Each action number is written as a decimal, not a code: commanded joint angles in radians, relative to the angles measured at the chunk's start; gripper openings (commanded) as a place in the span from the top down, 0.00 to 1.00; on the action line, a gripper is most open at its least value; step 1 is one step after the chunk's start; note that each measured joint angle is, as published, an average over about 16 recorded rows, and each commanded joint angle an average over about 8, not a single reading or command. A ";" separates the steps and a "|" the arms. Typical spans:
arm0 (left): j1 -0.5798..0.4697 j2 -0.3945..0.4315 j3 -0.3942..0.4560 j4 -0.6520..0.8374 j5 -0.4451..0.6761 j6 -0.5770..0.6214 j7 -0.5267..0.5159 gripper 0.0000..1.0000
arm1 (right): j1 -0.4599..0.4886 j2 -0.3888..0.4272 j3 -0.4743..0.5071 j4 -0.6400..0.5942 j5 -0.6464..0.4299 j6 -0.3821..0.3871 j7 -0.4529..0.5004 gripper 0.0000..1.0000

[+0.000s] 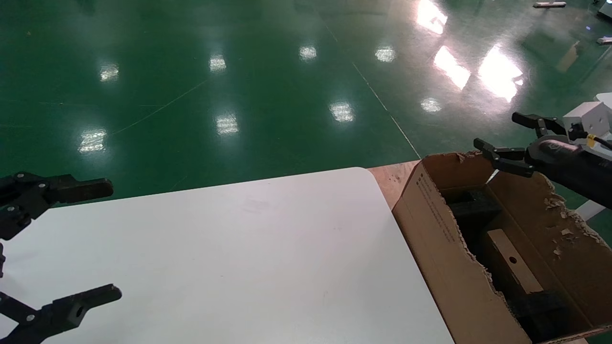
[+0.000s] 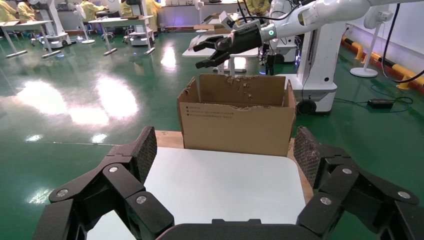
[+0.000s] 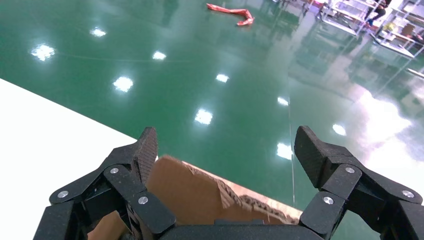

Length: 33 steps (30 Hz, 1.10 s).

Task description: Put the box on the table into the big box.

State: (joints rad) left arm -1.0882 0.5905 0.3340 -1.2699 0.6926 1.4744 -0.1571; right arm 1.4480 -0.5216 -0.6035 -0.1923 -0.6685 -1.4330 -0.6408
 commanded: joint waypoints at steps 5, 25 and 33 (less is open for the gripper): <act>0.000 0.000 0.000 0.000 0.000 0.000 0.000 0.00 | -0.011 -0.001 0.007 0.021 -0.001 0.000 0.017 0.00; 0.000 0.000 0.000 0.000 0.000 0.000 0.000 0.00 | -0.127 -0.030 0.109 0.495 -0.021 -0.020 0.279 0.00; 0.000 0.000 0.001 0.000 0.000 0.000 0.000 0.00 | -0.177 -0.042 0.153 0.693 -0.030 -0.029 0.390 0.00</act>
State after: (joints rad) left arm -1.0885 0.5903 0.3346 -1.2695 0.6921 1.4744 -0.1567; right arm 1.2712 -0.5637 -0.4509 0.5002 -0.6981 -1.4617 -0.2506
